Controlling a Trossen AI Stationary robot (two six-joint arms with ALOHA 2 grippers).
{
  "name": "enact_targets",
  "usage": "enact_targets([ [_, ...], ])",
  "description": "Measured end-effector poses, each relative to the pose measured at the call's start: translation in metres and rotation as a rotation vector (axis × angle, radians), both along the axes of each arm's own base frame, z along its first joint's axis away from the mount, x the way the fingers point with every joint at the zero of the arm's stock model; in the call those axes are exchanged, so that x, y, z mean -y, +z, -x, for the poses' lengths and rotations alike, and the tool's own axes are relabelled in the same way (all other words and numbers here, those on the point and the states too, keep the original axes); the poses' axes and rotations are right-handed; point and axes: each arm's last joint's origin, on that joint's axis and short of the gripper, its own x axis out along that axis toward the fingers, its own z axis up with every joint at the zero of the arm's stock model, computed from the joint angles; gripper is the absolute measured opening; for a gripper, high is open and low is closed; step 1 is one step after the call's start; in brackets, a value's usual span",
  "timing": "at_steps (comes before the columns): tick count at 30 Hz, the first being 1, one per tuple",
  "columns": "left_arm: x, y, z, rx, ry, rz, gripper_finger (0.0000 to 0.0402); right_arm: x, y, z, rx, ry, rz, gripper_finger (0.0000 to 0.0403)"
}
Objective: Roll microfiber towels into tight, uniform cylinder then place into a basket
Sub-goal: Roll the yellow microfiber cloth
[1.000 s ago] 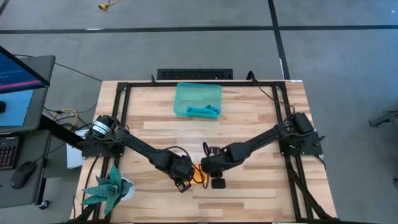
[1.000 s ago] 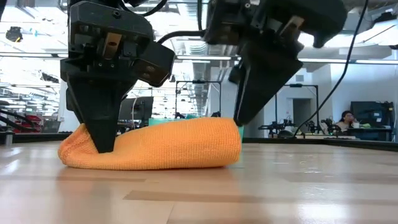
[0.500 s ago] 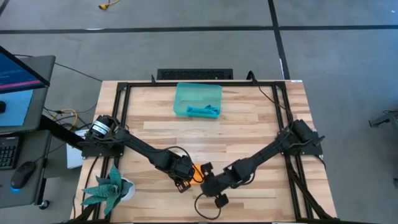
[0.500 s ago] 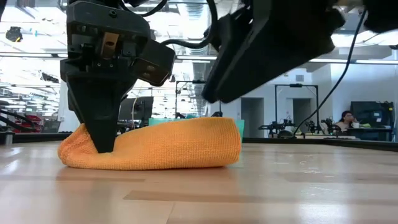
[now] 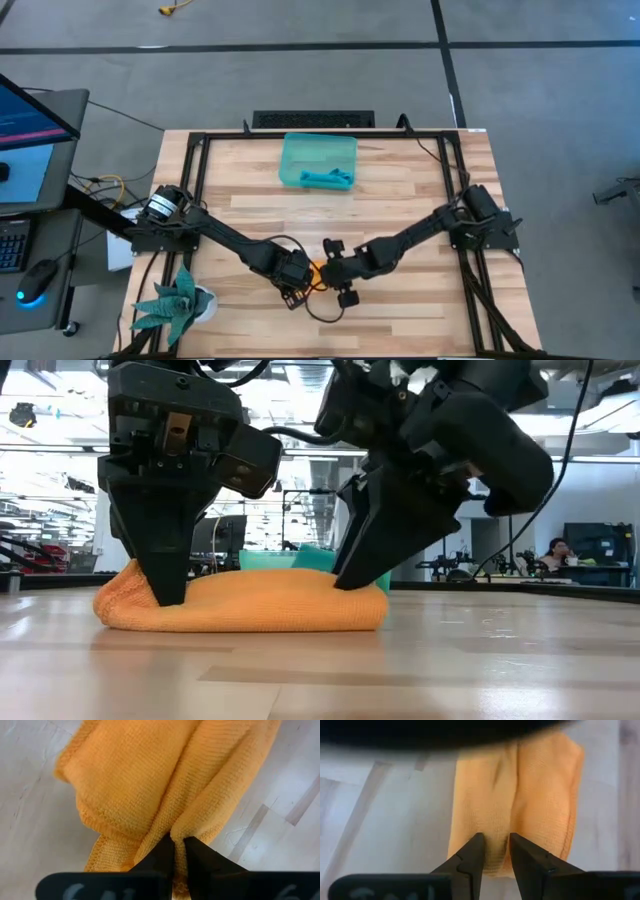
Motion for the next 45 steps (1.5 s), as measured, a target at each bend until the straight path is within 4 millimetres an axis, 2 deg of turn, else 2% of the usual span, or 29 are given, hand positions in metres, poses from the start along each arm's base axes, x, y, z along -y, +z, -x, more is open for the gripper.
enact_targets([
  [8,0.0,0.0,0.0,-0.001,0.004,0.003,0.002,0.006,0.028,0.013,-0.016,0.011,0.021,0.0118],
  [11,0.0,0.0,0.0,-0.001,0.004,0.003,0.002,-0.001,0.04,0.015,0.036,0.029,0.003,0.0118],
  [15,0.0,0.0,0.0,-0.001,0.004,0.004,0.002,-0.018,0.045,0.014,0.125,0.119,-0.021,0.0118],
  [17,0.0,0.0,0.0,-0.001,0.005,0.004,0.002,-0.026,0.041,0.012,0.145,0.169,-0.037,0.0118],
  [21,0.0,0.0,0.0,0.001,-0.001,0.003,0.002,-0.033,0.019,0.009,0.113,0.188,-0.037,0.0118],
  [26,0.0,0.0,0.0,0.004,-0.02,0.0,0.002,-0.023,-0.006,0.001,0.05,0.128,-0.028,0.0118],
  [34,0.0,0.0,0.0,0.011,-0.061,-0.013,0.002,0.006,-0.008,-0.011,0.03,-0.05,-0.099,0.0118],
  [42,-0.001,0.0,-0.002,0.043,-0.095,-0.069,0.002,0.016,-0.011,-0.009,-0.038,-0.117,-0.108,0.0118],
  [45,0.0,0.0,-0.003,0.066,-0.159,-0.078,0.0025,0.016,-0.011,-0.009,-0.039,-0.118,-0.107,0.0118],
])
